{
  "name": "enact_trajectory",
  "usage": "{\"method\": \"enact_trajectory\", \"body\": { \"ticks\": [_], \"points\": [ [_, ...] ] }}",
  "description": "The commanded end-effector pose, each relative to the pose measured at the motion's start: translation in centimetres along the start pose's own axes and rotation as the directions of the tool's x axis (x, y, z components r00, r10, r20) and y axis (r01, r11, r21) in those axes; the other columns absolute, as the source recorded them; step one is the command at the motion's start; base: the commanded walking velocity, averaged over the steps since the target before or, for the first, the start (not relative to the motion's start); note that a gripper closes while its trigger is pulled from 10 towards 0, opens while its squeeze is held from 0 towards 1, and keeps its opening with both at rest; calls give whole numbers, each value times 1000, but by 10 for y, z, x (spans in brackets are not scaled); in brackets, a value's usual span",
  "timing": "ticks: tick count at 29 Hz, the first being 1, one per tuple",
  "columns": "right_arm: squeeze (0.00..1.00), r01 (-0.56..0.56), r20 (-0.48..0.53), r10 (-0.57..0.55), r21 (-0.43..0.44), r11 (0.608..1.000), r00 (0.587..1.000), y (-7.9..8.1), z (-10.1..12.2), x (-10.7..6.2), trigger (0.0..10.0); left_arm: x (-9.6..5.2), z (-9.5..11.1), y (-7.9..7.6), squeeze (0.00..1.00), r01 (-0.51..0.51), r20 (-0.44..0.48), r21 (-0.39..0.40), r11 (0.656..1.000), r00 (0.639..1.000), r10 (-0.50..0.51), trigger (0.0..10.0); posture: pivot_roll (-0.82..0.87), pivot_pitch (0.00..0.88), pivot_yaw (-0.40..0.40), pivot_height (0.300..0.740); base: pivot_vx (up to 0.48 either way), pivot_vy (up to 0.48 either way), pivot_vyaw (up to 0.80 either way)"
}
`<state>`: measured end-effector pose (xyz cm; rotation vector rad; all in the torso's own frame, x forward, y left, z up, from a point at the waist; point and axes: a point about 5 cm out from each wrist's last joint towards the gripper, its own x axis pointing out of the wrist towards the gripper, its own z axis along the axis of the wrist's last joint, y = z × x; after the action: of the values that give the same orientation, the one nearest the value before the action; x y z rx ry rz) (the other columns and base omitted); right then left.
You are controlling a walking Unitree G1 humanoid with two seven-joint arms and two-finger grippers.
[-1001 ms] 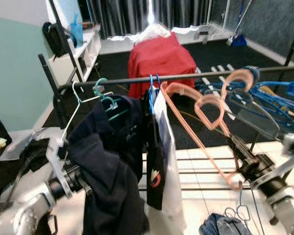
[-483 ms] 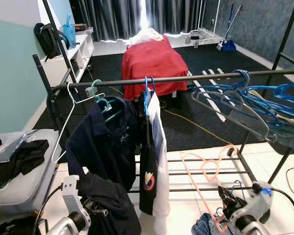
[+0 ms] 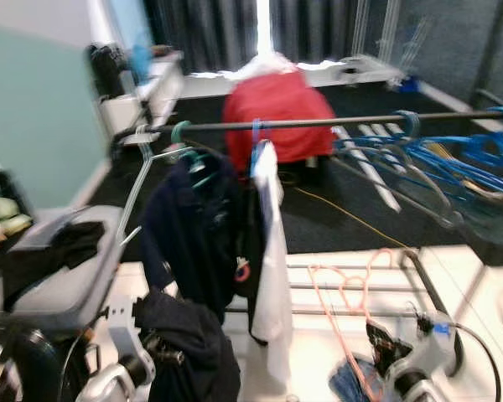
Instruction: Hang hanger
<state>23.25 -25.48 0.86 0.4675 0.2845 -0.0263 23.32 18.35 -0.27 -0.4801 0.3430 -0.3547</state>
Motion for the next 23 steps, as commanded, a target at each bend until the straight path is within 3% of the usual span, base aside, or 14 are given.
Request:
{"method": "enact_trajectory", "body": {
  "ticks": [1, 23],
  "points": [
    [0, -2, -15, 2, -3, 1000, 1000, 1, -8, -3, 10000, 4, 5, -2, 0, 21, 5, 17, 1000, 1000, -21, 10000, -124, 0, 38, 710, -442, 0, 0],
    [0, 0, -38, -2, -44, 999, 999, -3, -14, 0, 10000, 6, 3, -3, 0, 63, 18, -9, 998, 998, -63, 10000, -127, 0, 35, 710, -401, 0, 36]
  ]
}}
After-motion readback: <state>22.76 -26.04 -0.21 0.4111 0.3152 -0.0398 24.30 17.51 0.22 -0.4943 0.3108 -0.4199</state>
